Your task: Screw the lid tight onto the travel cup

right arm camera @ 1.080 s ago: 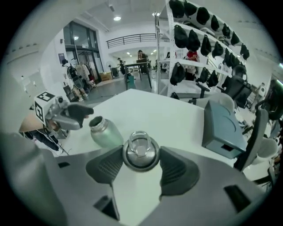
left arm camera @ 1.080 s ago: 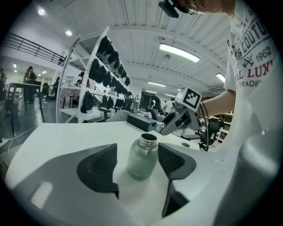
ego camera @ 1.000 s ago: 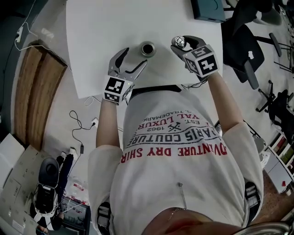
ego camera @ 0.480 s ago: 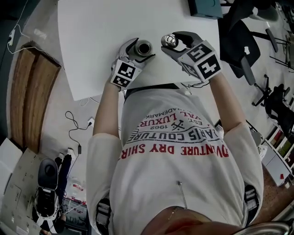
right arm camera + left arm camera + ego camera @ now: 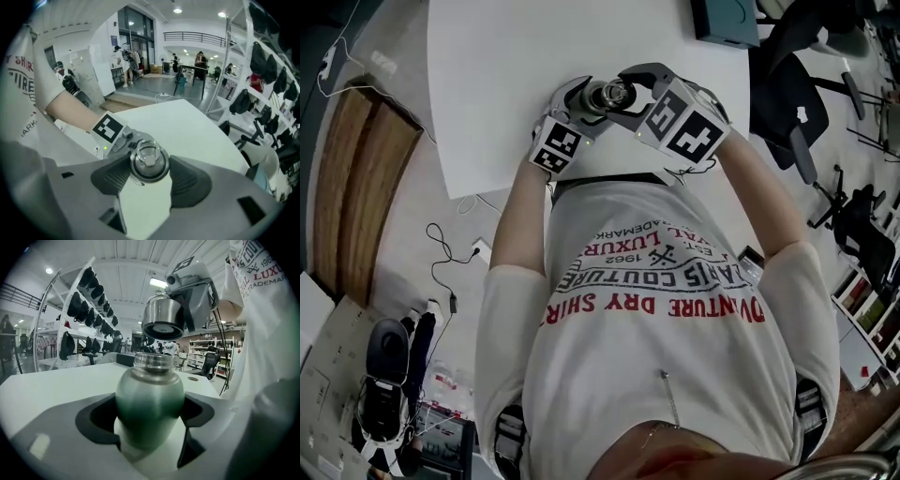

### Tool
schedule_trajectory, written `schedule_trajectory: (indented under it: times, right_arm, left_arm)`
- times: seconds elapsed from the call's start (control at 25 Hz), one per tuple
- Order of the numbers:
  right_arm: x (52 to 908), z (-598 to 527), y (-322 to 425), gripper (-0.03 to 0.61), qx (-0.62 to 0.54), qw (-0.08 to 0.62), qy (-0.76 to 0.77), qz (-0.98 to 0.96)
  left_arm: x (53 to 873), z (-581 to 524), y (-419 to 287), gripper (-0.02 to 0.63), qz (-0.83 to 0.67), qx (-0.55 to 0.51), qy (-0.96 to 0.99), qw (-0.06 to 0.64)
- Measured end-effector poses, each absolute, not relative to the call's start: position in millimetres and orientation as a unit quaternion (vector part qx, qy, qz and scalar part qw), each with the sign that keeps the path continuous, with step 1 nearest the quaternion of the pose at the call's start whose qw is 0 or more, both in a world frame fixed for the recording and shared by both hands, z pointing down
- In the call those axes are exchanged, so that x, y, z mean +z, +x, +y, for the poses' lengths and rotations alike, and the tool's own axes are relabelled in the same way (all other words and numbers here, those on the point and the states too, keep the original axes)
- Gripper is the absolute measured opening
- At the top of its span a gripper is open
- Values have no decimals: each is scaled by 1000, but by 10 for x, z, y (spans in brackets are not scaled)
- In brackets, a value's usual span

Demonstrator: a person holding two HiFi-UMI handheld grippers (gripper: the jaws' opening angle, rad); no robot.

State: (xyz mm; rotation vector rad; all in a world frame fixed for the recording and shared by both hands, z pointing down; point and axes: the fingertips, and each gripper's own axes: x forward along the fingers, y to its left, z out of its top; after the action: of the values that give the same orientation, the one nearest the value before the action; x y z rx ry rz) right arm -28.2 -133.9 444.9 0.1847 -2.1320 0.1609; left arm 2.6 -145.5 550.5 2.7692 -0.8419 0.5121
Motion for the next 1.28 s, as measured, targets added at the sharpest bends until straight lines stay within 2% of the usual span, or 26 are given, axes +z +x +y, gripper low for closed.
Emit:
schedule_trajectory:
  times: [0.44,0.76,0.84,0.96,1.12,1.28]
  right_arm:
    - [4847,-1345,-625,252,19,529,2,-849]
    - [4855,-1305,-552,253,48,523,11,-851]
    - [4825,-1283,-491,253,23,520,5,-854]
    - [4812,-1273,-411,287,-44,532,-20,-845]
    - [4799,-1276,-444,287,-78,549,-76,-829]
    - [4771,-1293,-528,287,-167,566,-159,-792]
  left_arm:
    - [5580,-1512,-120,397,-270,169,942,106]
    - [5587,-1463,-36,397,-273,167,941,107]
    - [5572,-1439,26,397,-273,167,941,106]
    - [5587,-1433,52,397,-272,168,941,108]
    - [5614,-1489,-54,397,-268,169,942,110]
    - [5563,-1527,-147,397,-264,172,943,110]
